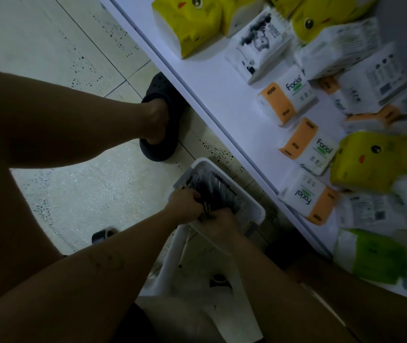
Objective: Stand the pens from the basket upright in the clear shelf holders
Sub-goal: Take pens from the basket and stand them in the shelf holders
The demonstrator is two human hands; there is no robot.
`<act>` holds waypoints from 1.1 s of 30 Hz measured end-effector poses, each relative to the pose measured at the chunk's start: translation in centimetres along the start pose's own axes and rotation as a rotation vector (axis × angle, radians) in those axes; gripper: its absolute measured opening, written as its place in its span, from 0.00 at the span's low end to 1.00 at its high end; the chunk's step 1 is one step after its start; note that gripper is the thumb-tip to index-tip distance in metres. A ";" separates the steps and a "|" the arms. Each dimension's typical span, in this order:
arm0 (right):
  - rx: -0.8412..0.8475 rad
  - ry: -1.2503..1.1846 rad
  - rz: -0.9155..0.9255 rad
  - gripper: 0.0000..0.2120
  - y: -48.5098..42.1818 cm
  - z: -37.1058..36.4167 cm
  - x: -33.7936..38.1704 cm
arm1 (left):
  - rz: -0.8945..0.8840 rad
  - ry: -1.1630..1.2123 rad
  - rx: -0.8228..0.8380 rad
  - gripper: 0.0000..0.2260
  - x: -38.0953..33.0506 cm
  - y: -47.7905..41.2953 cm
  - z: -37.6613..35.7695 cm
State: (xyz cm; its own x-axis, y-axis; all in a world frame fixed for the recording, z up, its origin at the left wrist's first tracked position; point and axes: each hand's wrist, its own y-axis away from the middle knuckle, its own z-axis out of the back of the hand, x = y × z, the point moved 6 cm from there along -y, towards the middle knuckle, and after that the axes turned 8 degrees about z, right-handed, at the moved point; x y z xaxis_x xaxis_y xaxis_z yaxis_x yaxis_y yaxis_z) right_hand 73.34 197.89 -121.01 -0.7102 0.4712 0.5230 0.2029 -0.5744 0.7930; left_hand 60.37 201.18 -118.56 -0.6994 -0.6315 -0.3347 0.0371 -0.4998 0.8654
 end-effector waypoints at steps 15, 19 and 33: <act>-0.177 -0.212 -0.189 0.16 4.2 4.1 0.8 | -0.035 -0.177 0.089 0.27 -0.1 -5.1 -4.0; -0.172 -0.195 -0.194 0.15 3.9 3.8 1.2 | 0.020 -0.193 0.080 0.34 0.0 -5.5 -3.8; -0.378 -0.242 -0.094 0.07 6.9 5.3 2.1 | -0.180 -0.043 -0.119 0.09 -2.5 -1.9 0.2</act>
State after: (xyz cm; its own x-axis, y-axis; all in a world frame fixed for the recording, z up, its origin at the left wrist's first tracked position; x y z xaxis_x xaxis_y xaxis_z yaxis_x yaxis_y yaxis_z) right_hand 76.85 198.49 -112.82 -0.5265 0.6502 0.5478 -0.1472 -0.7043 0.6945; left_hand 61.92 203.77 -119.27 -0.7318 -0.5016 -0.4613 -0.0083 -0.6703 0.7420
